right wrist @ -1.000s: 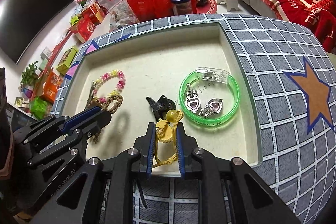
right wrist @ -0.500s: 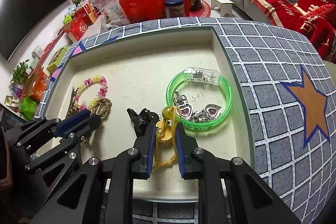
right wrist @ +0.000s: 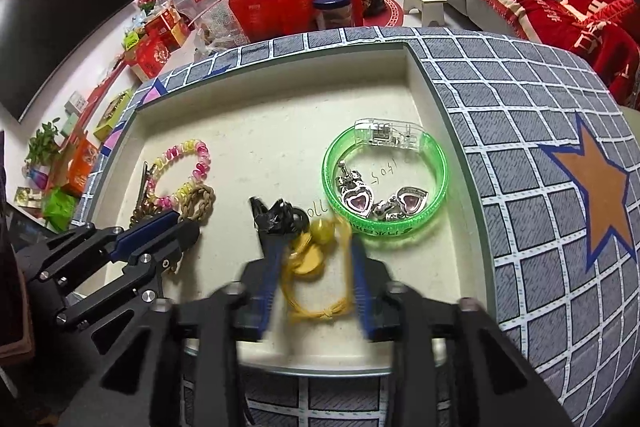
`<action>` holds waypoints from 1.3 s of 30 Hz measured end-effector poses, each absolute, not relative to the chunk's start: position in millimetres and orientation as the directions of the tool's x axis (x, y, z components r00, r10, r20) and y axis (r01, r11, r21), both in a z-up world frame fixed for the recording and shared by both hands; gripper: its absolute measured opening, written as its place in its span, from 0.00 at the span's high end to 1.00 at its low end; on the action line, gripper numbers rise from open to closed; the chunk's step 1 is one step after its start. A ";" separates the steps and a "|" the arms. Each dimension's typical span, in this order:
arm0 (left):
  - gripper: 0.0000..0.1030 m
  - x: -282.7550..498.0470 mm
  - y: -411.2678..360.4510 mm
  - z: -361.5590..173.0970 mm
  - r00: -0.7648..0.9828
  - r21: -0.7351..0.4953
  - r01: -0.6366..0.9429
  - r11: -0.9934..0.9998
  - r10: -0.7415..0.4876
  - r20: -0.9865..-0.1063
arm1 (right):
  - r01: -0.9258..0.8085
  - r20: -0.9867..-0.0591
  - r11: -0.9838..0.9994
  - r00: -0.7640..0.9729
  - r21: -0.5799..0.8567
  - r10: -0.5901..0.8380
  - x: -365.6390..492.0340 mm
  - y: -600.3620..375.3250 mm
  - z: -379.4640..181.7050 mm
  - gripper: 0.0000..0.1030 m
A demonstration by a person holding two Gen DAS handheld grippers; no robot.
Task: Organize jewelry
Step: 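Lower both hair ties into the tray and open both tools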
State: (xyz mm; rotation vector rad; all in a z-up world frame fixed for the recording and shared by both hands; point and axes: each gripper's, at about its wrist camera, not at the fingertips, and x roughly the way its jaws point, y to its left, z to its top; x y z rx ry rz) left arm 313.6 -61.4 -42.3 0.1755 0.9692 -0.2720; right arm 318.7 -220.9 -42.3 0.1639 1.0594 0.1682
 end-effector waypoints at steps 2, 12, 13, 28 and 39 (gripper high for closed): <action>0.71 314.0 -59.5 -40.7 0.535 0.016 0.305 0.952 -0.158 -0.830 | -0.057 -0.843 0.972 0.487 0.229 0.228 317.2 -222.3 -38.5 0.55; 0.71 316.6 -62.7 -34.7 0.551 0.032 0.285 0.958 -0.136 -0.824 | -0.006 -0.791 0.947 0.548 0.321 0.272 300.9 -240.7 -9.2 0.53; 0.71 318.4 -66.2 -35.3 0.549 0.041 0.289 0.956 -0.131 -0.826 | 0.001 -0.788 0.945 0.553 0.326 0.271 298.9 -243.3 -7.2 0.53; 0.70 328.4 -78.7 -39.7 0.526 0.048 0.292 0.955 -0.118 -0.843 | 0.020 -0.787 0.950 0.566 0.311 0.245 288.4 -257.2 -1.5 0.53; 0.00 321.6 -71.5 -29.2 0.576 0.052 0.253 0.966 -0.107 -0.810 | 0.050 -0.779 0.947 0.583 0.317 0.230 283.8 -265.8 1.5 0.53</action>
